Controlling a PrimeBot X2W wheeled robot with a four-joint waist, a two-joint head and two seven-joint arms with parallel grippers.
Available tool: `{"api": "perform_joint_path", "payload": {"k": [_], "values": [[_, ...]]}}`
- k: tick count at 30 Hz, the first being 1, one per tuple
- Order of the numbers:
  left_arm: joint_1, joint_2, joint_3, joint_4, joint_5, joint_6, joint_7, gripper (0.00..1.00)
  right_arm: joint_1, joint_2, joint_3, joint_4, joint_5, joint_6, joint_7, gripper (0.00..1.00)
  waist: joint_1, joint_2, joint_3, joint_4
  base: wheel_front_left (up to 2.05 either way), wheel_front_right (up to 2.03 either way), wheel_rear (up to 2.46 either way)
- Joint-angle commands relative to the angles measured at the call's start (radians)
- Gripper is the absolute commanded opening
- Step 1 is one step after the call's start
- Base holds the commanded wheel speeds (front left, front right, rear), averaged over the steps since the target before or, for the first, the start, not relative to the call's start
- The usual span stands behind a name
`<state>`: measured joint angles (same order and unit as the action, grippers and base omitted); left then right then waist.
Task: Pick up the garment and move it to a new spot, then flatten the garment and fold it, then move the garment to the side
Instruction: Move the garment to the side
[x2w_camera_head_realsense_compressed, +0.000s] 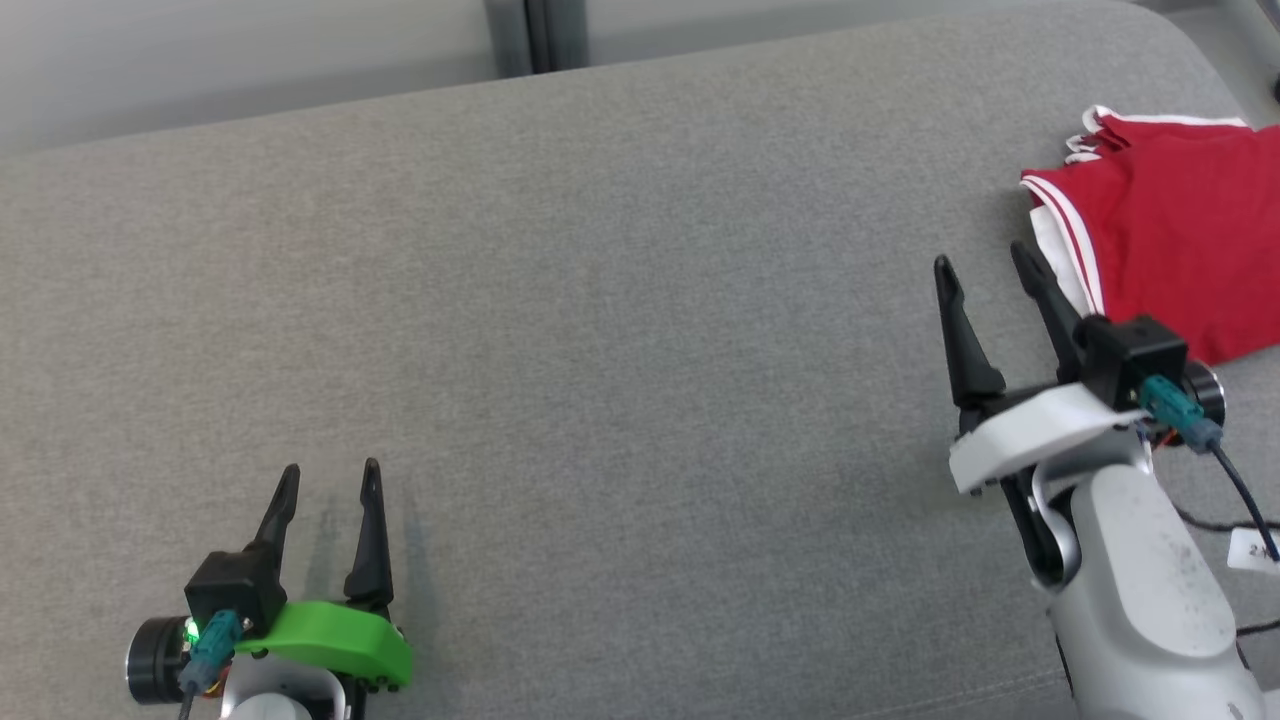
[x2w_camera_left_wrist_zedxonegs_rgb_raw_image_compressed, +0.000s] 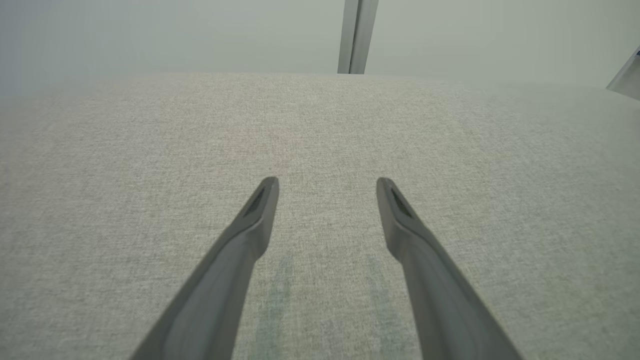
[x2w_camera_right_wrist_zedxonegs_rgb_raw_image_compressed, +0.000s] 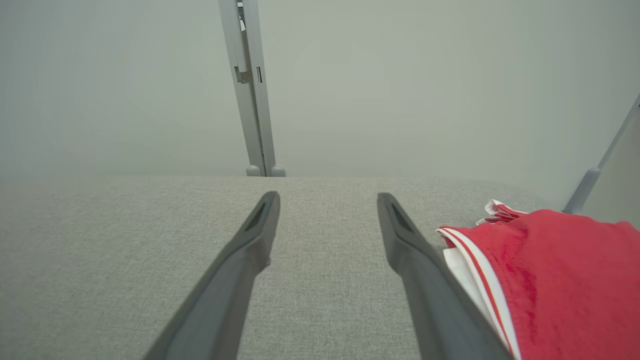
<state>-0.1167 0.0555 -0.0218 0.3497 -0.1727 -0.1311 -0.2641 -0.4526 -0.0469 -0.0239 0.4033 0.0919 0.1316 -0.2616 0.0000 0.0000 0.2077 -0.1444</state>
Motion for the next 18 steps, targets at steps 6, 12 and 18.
{"api": "perform_joint_path", "payload": {"k": [6,12,18], "values": [[0.069,-0.002,0.023,-0.022,0.003,0.001,0.0,1.0,0.144,-0.006,-0.002,-0.023,0.039,-0.002,-0.004,1.0,0.0,0.0,-0.101,0.084,0.0,0.0,0.0],[0.12,-0.003,0.042,-0.031,-0.014,0.001,0.0,1.0,0.234,-0.006,0.013,-0.026,0.059,-0.002,-0.004,1.0,0.0,0.0,-0.151,0.1,0.0,0.0,0.0],[0.157,-0.003,0.039,-0.037,-0.047,0.001,0.0,1.0,0.294,-0.006,0.025,-0.029,0.079,-0.002,-0.004,1.0,0.0,0.0,-0.187,0.112,0.0,0.0,0.0]]}}
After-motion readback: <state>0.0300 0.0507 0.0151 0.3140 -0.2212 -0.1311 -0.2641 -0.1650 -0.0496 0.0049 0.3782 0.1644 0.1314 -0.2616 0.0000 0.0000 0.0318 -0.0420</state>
